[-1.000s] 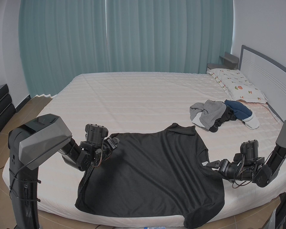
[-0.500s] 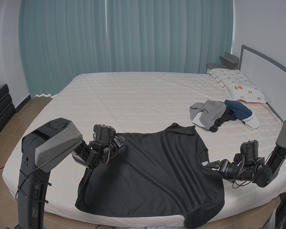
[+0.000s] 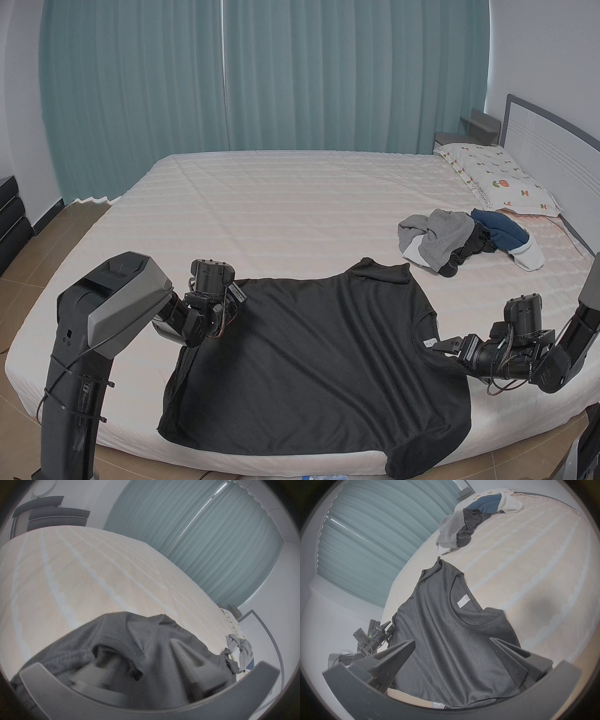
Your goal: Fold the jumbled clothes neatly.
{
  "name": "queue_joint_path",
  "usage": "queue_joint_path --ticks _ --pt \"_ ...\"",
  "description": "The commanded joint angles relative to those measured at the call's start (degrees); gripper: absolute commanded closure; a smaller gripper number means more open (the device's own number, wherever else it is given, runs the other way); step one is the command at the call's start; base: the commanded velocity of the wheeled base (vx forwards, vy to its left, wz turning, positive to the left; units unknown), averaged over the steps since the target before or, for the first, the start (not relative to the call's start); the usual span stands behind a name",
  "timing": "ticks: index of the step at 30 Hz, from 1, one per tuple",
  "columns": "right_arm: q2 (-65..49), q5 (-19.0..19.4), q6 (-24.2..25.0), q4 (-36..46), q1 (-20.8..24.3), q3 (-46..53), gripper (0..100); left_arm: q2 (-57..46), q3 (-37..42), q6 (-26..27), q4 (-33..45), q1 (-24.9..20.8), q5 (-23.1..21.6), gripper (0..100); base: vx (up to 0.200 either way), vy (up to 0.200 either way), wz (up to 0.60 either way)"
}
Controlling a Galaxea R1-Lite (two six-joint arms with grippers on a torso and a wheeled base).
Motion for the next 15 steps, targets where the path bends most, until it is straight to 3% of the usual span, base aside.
queue_joint_path --ticks 1,8,15 --pt "0.0 0.0 0.0 0.0 0.0 0.0 0 -0.4 -0.6 0.4 -0.2 1.7 0.0 100 0.0 0.0 0.0" --pt "0.0 -0.1 0.0 0.0 -0.1 -0.1 0 0.3 -5.3 6.3 -0.1 7.2 -0.1 100 0.0 0.0 0.0" --pt "1.2 -0.5 0.0 -0.1 0.0 -0.1 0 2.9 -12.3 7.6 0.5 10.7 -0.1 100 0.0 0.0 0.0"
